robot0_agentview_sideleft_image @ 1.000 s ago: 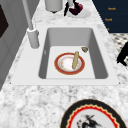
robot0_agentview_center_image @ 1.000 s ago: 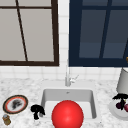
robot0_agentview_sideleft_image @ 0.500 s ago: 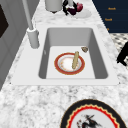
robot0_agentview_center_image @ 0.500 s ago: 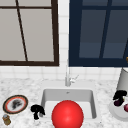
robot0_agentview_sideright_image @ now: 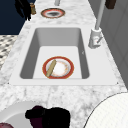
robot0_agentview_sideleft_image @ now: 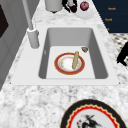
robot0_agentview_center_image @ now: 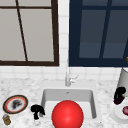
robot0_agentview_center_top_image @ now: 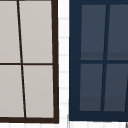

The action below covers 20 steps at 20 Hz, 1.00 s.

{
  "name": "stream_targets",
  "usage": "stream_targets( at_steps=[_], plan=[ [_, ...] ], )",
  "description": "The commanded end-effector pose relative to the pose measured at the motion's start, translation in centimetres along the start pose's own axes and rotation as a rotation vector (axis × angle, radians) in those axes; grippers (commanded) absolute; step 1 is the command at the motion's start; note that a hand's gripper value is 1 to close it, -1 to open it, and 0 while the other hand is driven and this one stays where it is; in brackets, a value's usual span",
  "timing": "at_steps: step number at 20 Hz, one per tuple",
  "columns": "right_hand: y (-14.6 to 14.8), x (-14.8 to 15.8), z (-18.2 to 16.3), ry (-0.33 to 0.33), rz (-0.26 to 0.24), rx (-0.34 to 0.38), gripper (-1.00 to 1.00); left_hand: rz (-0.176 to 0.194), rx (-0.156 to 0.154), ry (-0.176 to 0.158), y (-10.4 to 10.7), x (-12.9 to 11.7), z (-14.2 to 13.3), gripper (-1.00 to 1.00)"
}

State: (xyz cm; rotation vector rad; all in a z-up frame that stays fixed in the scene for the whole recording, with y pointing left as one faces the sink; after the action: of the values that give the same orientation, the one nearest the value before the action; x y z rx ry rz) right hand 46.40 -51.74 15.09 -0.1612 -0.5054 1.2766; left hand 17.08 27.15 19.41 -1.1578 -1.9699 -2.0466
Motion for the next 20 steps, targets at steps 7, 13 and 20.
stream_targets(
  at_steps=[7,13,20],
  plan=[
    [-2.7,2.6,-1.3,0.009,0.003,0.094,1.00,0.000,0.000,0.000,0.0,0.0,0.0,0.00],
    [-1.4,2.4,-2.4,-0.017,0.064,0.039,-1.00,0.000,0.000,0.000,0.0,0.0,0.0,0.00],
    [-0.3,0.1,-4.5,-0.123,-0.002,0.043,-1.00,0.000,0.000,0.000,0.0,0.0,0.0,0.00]
  ],
)
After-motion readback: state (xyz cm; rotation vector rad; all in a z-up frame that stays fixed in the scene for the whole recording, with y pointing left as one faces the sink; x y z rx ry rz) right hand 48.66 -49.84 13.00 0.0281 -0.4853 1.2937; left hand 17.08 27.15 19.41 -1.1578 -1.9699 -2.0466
